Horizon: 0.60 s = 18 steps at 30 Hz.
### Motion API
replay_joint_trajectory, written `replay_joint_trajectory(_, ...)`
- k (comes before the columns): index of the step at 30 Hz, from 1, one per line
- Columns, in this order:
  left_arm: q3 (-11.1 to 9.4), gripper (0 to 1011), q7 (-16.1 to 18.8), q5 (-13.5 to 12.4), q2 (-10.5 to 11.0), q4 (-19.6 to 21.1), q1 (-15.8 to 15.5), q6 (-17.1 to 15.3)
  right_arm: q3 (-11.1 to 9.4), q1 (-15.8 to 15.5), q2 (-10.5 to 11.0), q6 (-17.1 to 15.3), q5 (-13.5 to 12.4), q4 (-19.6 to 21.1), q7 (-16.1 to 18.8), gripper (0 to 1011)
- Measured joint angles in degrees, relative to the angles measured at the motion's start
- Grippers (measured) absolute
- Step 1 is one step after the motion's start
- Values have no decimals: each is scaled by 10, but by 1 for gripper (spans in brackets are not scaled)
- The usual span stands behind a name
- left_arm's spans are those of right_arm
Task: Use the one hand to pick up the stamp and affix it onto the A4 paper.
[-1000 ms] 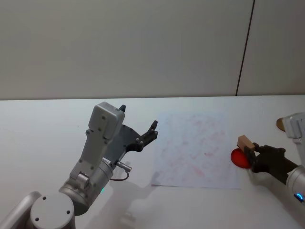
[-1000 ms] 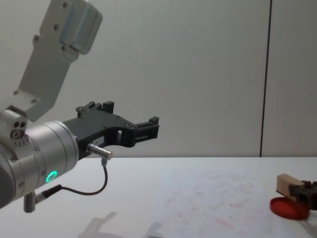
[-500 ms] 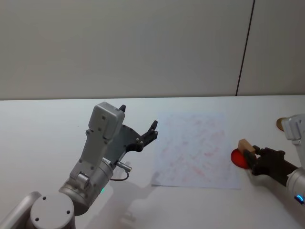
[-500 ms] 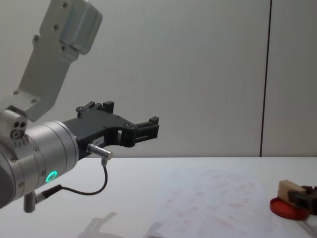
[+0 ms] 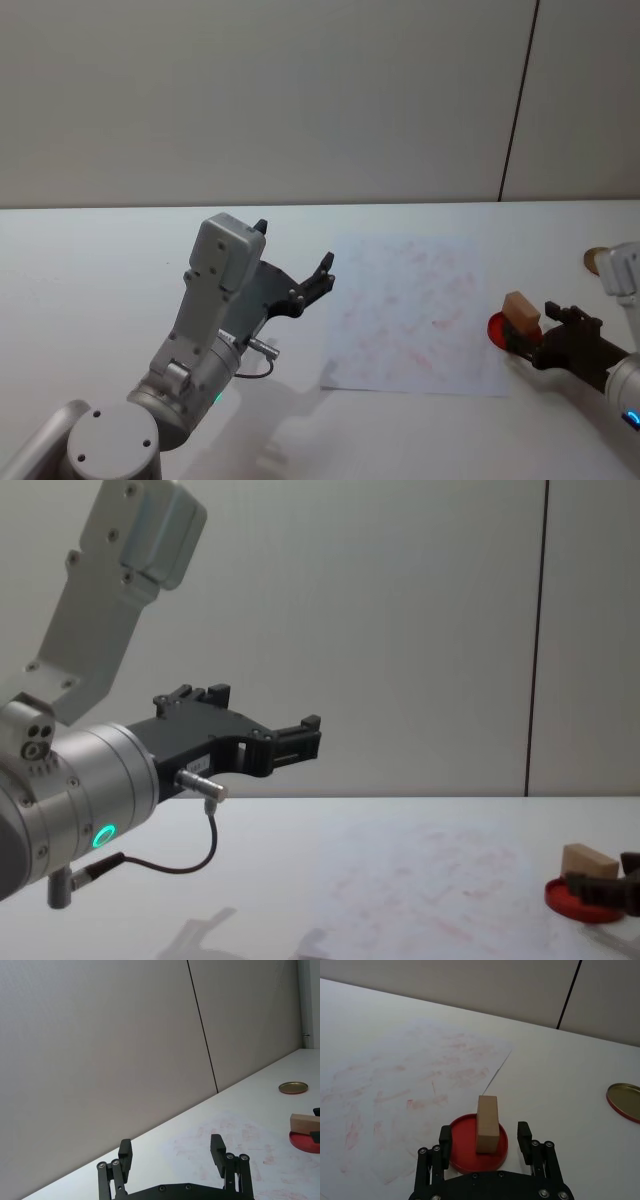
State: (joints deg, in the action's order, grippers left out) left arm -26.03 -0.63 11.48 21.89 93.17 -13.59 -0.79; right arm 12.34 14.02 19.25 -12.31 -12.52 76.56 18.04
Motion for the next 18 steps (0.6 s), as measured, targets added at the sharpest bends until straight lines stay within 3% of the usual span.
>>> replay_joint_trajectory(9, 0, 993, 0, 0, 0, 0, 0, 0, -3, -8, 3, 20, -4, 23, -7, 991)
replay_joint_trajectory(18, 0, 993, 0, 0, 0, 0, 0, 0, -8, -22, 10, 45, -8, 70, -23, 1001)
